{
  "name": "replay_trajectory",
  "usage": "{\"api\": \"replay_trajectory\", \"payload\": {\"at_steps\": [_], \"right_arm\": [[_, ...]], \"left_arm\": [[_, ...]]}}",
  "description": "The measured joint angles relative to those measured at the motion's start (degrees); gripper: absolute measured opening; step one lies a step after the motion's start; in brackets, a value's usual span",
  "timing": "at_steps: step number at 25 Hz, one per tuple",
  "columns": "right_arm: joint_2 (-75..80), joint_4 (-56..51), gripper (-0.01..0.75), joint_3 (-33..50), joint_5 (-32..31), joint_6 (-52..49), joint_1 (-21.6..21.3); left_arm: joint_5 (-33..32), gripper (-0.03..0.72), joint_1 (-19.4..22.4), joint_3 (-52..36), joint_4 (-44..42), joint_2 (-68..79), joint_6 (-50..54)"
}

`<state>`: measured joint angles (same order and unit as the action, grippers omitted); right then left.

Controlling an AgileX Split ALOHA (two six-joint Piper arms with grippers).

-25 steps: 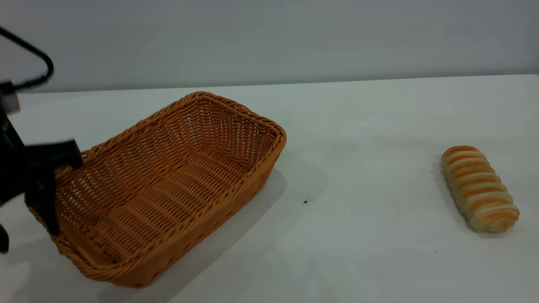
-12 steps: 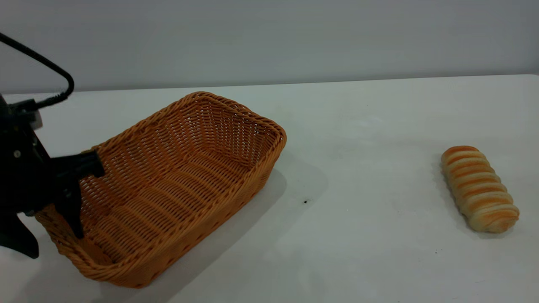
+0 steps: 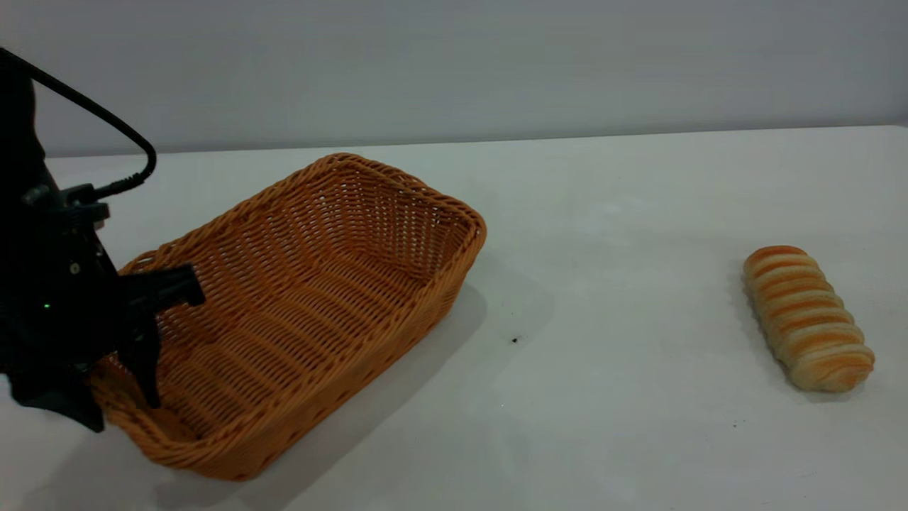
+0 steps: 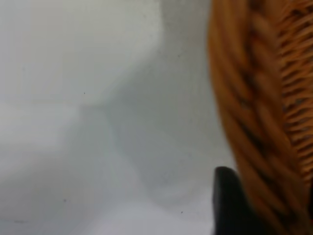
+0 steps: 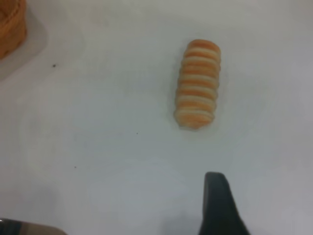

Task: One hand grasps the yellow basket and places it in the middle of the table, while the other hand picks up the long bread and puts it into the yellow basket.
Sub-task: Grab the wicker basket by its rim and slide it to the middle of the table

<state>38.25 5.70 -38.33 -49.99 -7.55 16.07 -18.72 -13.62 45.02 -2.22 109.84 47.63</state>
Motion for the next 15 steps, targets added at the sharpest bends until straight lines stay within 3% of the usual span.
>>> {"api": "replay_trajectory", "payload": {"at_steps": [3,5,15], "right_arm": [[0.0,0.0,0.498,0.0,0.0,0.0,0.0],[0.0,0.0,0.498,0.0,0.0,0.0,0.0],[0.0,0.06,0.498,0.0,0.0,0.0,0.0]], "left_arm": [[2.8,0.175,0.2,0.12,1.27,0.11,-0.18],[4.87,0.119,0.28,0.56,1.5,0.11,-2.41],[6.15,0.12,0.28,0.63,1.9,-2.52,-8.38]]}}
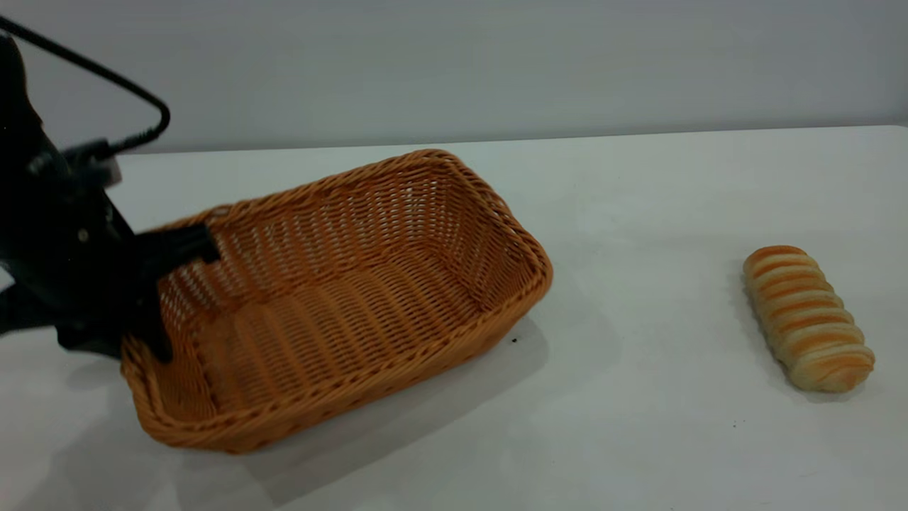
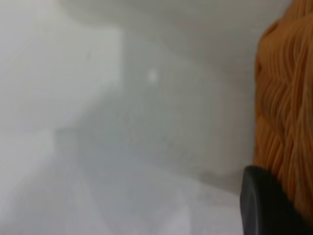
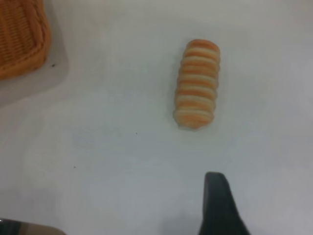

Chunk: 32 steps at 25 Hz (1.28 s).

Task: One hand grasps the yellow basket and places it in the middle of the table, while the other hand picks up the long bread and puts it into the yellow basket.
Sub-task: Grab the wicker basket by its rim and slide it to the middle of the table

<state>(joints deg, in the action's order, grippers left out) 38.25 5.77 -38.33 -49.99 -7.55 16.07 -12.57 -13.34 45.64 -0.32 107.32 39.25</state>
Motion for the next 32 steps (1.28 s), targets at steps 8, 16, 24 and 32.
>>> {"api": "replay_trajectory", "payload": {"at_steps": [8,16,24,32], "right_arm": [[0.0,0.0,0.498,0.0,0.0,0.0,0.0],[0.0,0.05,0.498,0.0,0.0,0.0,0.0],[0.0,0.2,0.498,0.0,0.0,0.0,0.0],[0.0,0.4,0.498,0.0,0.0,0.0,0.0]], "left_arm": [[-5.93,0.12,0.0,4.36,4.16,-2.21,-15.07],[-8.27,0.117,0.0,9.21,21.39,-1.84,-35.94],[-13.73,0.114,-0.09,16.1,35.42,5.44,-52.96],[-13.51,0.114,-0.09,16.62,35.82,10.49,-54.37]]}}
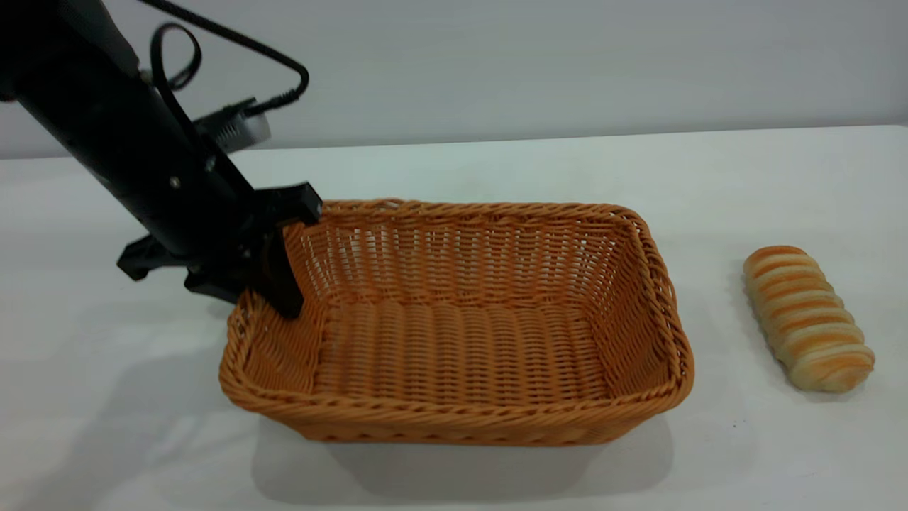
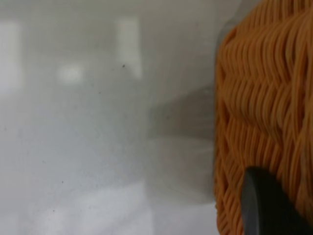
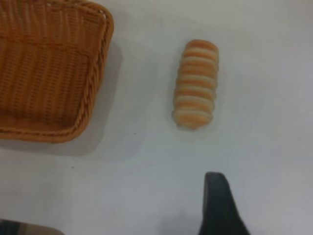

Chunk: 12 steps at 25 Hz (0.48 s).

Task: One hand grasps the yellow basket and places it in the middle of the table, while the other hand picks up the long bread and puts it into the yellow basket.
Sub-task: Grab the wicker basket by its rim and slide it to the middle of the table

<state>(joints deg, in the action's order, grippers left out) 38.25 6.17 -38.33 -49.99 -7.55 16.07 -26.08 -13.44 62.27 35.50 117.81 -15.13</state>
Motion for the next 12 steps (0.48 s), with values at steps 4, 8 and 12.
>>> {"api": "replay_trajectory", "payload": {"at_steps": [4,8,12], "right_arm": [[0.0,0.69,0.498,0.0,0.13,0.0,0.0],[0.0,1.77,0.498,0.0,1.31,-0.05,0.0],[0.0,2.4,0.498,0.0,4.21,-0.05,0.0]], "left_arm": [[0.18,0.114,0.0,0.37,0.46,1.56,0.0],[0.18,0.16,0.0,0.63,0.64,1.94,-1.49],[0.18,0.379,0.0,0.69,1.04,1.94,-4.16]]}}
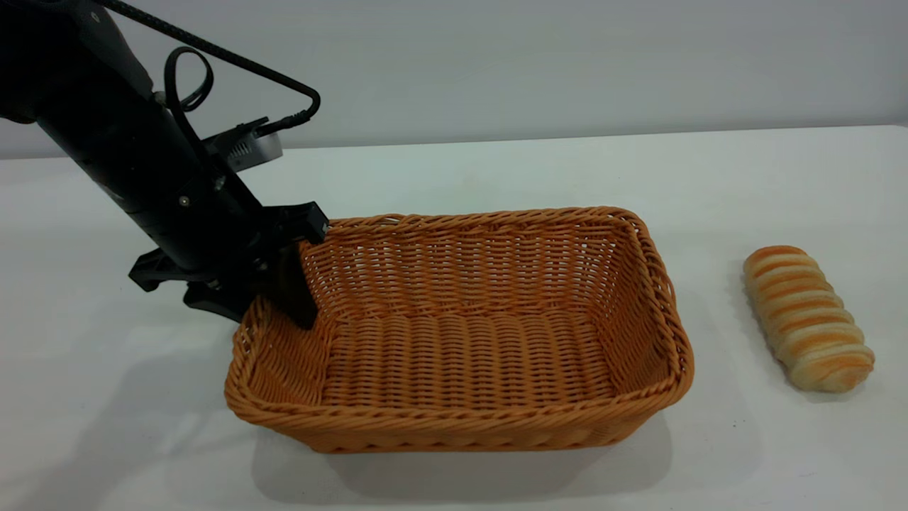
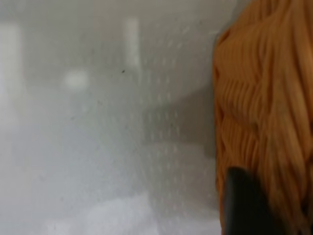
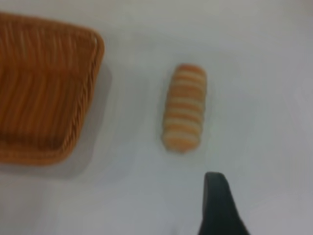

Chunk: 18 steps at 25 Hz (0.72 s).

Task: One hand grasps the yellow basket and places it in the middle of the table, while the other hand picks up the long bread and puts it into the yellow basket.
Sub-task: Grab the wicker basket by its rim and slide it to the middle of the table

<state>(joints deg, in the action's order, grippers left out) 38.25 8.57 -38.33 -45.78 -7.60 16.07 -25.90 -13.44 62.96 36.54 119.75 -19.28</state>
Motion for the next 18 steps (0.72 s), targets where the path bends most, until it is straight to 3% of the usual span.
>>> {"api": "replay_trajectory", "payload": {"at_steps": [3,6,12,18], "right_arm": [[0.32,-0.06,0.498,0.0,2.91,0.0,0.0],[2.31,-0.17,0.498,0.0,4.42,0.0,0.0],[11.96,-0.29,0.501,0.0,7.78,0.0,0.0],[24.37,-1.1,0.567,-1.06,13.06,0.0,0.0]], "left_arm": [[0.05,0.58,0.0,0.19,0.07,0.0,-0.6],[0.05,0.664,0.0,0.3,0.07,0.0,-0.72],[0.05,0.634,0.0,0.3,-0.05,-1.12,-3.43],[-0.35,0.592,0.0,0.3,-6.46,-7.05,-6.12]]}}
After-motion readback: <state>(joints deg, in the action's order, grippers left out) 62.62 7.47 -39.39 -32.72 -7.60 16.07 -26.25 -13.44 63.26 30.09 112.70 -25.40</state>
